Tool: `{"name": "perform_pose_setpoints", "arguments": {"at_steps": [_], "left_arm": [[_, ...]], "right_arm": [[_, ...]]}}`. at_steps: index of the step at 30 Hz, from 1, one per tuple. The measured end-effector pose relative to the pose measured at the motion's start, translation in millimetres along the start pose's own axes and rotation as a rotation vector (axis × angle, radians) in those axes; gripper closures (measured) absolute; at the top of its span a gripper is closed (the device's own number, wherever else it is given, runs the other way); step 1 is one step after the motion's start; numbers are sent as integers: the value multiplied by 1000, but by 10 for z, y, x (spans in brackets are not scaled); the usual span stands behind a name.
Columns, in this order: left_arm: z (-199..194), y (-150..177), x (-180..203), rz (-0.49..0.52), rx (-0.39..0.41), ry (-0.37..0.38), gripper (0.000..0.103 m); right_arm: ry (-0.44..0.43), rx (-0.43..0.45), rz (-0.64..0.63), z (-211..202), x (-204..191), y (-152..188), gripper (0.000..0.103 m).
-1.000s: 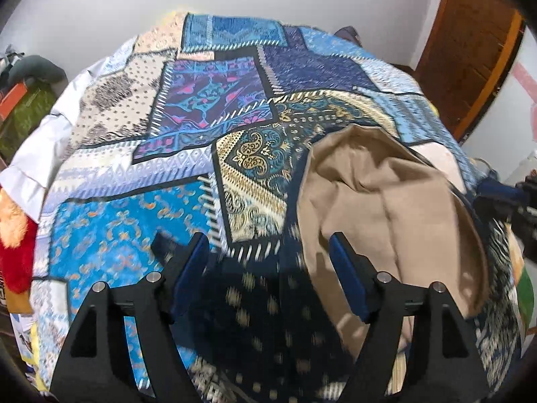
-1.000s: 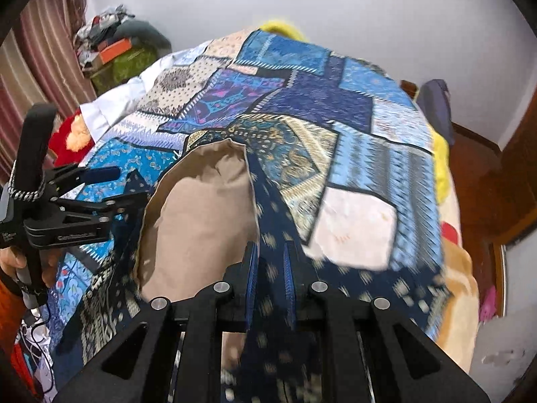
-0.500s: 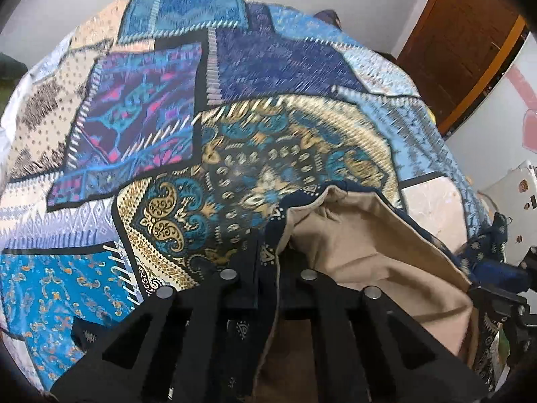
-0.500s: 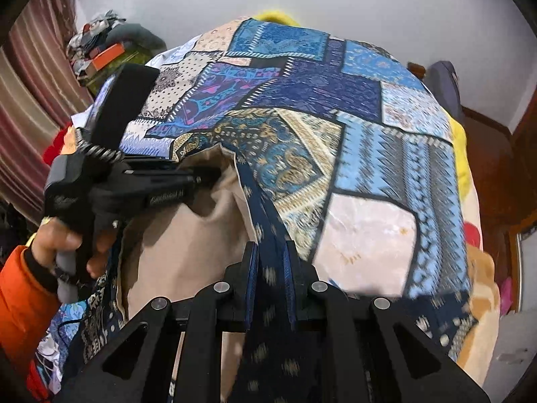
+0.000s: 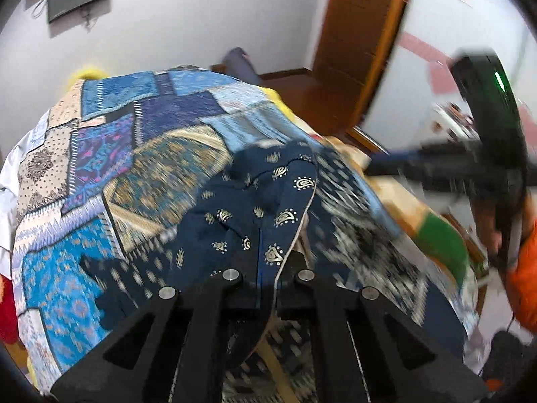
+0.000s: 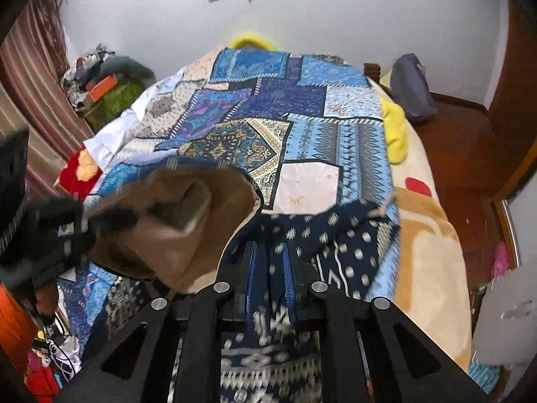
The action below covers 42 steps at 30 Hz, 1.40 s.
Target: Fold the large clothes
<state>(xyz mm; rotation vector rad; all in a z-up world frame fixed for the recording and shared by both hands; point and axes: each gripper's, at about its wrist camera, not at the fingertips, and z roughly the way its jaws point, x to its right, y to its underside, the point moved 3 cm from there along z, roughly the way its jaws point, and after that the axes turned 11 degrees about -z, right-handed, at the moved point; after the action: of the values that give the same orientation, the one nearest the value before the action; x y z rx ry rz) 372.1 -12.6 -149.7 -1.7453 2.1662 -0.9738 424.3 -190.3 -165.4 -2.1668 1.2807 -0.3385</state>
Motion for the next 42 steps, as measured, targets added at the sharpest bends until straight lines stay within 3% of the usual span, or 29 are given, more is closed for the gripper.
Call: {"name": "perform_pose_setpoints", "arguments": {"at_steps": [7, 13, 18, 21, 23, 25, 26, 28, 31, 34, 39, 42], "left_arm": [[-179, 852, 198, 56, -71, 41, 98], [-168, 1440, 113, 26, -150, 38, 98], [-258, 1711, -40, -37, -156, 4, 92], [-360, 1764, -135, -74, -157, -28, 84], [-414, 1814, -197, -89, -170, -52, 70], [-515, 1858, -292, -102, -165, -88, 44], [-556, 1868, -322, -102, -157, -101, 41], [-660, 1864, -409, -95, -142, -141, 41], [-788, 1750, -582, -106, -108, -206, 40], [-813, 1516, -741, -133, -65, -247, 37], [-557, 1115, -873, -186, -17, -239, 29], [-155, 1031, -931, -235, -60, -208, 28]], "right_arm": [[-54, 48, -7, -574, -322, 258, 92], [-50, 46, -75, -693, -687, 400, 92], [-101, 21, -100, -560, -979, 465, 92], [-132, -28, -89, -315, -1097, 521, 92], [-145, -86, -96, -93, -1182, 596, 92], [-119, -163, -117, 168, -1234, 717, 92], [-97, -200, -135, 289, -1261, 797, 92], [-44, -258, -190, 484, -1302, 980, 92], [-21, -205, -248, 468, -1315, 1103, 92], [8, -207, -274, 384, -1308, 1098, 92], [45, -138, -289, 161, -1322, 899, 92], [106, -176, -313, 277, -1297, 897, 92]]}}
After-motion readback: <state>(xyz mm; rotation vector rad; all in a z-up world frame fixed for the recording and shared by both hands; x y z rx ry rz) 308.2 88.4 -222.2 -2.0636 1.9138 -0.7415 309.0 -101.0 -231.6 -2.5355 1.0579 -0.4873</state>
